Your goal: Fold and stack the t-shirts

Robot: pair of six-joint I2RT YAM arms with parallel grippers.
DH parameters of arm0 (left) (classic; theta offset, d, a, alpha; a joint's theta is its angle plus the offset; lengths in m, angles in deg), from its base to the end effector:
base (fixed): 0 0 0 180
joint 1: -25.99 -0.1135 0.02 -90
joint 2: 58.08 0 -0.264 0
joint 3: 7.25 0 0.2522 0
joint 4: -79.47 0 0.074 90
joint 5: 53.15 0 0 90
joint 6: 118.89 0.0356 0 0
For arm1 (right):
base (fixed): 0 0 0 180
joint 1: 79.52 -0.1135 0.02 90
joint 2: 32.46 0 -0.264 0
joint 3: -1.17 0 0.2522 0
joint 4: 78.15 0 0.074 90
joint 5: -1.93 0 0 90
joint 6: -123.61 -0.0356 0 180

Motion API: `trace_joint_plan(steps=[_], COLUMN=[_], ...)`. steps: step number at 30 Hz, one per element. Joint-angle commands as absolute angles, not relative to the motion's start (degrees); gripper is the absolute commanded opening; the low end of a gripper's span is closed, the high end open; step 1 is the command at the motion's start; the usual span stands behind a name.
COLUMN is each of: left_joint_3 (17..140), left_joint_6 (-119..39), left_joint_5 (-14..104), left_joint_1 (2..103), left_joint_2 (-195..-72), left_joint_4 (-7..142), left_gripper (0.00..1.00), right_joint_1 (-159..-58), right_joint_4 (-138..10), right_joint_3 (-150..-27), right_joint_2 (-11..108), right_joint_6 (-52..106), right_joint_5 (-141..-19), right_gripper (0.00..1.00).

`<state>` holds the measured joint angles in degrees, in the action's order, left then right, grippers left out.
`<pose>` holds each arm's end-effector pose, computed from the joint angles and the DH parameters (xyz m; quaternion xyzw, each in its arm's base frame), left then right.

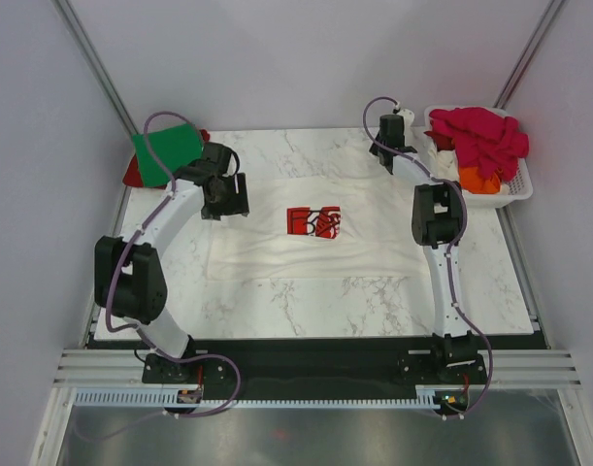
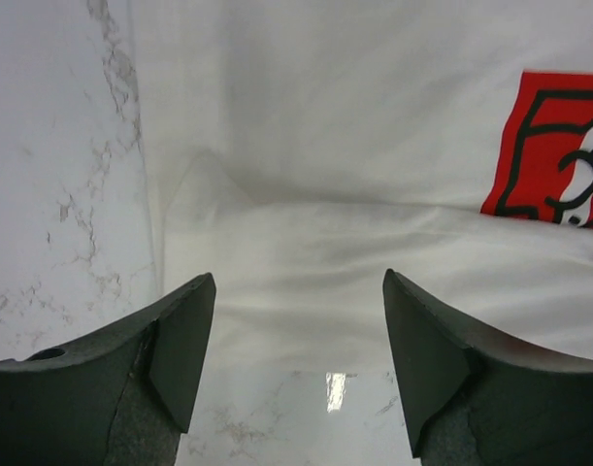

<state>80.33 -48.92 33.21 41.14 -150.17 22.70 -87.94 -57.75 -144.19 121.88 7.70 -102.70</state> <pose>0.3227 -0.0850 0.2614 -0.0491 0.9671 -0.0456 0.2456 0.5964 0.0792 0.1353 0.1937 0.8366 0.0427 0.5107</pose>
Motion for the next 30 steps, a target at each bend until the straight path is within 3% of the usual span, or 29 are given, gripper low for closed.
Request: trace_joint_plan(steps=[1, 8, 15, 24, 30], left_joint_3=[91.13, 112.13, 129.53, 134.13, 133.78], left_joint_6=[-49.55, -46.74, -44.19, -45.33, -46.20], left_joint_5=[29.47, 23.41, 24.02, 29.82, 30.78], left_joint_1=[40.23, 35.48, 33.02, 30.47, 30.56], left_joint_2=[-156.58, -178.37, -192.80, -198.26, -198.96], left_joint_4=[22.99, 21.41, 21.06, 20.79, 20.71], left_gripper=[0.77, 0.67, 0.68, 0.66, 0.55], right_joint_1=[-87.87, -87.61, -87.43, -87.17, -86.64], right_joint_4=[-64.44, -64.65, -64.56, -63.25, -62.72], right_joint_3=[-132.28, -130.01, -130.46, -130.54, -130.63], right_joint_2=[111.09, 107.28, 107.02, 107.28, 107.72], right_joint_6=[4.70, 4.78, 4.87, 4.17, 3.99], right_joint_5=[-102.75, -100.56, -97.74, -97.12, -96.95], right_gripper=[0.00, 0.00, 0.00, 0.00, 0.00])
